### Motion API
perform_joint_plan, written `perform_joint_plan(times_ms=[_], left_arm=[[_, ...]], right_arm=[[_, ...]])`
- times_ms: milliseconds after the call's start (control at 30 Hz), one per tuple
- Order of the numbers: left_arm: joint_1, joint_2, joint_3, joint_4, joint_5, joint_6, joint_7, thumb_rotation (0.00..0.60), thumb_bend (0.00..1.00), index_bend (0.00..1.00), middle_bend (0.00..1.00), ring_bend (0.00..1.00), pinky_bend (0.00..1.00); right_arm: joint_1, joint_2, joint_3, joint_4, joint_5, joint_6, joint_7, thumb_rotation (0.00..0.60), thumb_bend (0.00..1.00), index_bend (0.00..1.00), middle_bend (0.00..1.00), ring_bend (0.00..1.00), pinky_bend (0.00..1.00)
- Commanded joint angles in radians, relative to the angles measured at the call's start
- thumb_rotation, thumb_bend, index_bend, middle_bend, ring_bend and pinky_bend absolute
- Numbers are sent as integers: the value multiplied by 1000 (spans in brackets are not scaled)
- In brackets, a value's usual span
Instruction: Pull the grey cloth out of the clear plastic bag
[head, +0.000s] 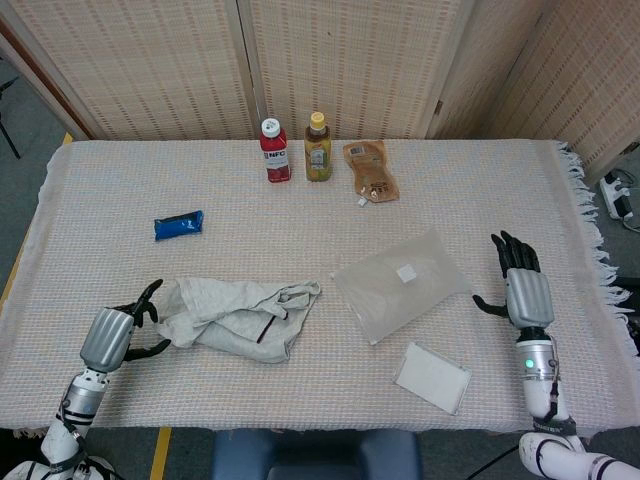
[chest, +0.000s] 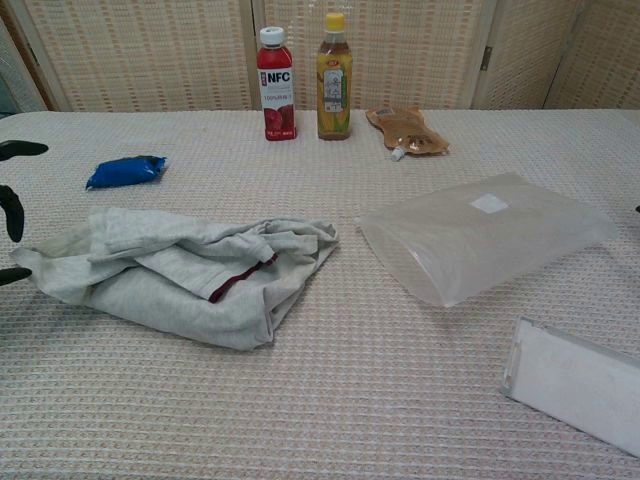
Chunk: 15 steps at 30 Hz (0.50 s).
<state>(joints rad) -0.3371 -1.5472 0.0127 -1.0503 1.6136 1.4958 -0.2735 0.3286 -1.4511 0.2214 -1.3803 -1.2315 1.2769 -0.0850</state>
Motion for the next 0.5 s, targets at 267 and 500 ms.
perform_joint_plan(times_ms=[267, 500], left_arm=[[151, 399, 76, -508, -33, 75, 388, 507, 149, 218, 148, 92, 152], [245, 420, 76, -456, -14, 200, 315, 508, 157, 247, 63, 2, 105]], right_arm=[[-235, 206, -168, -290, -240, 387, -314, 600, 97, 0, 0, 0, 0], [-307, 226, -188, -260, -293, 473, -182, 600, 92, 0, 0, 0, 0]])
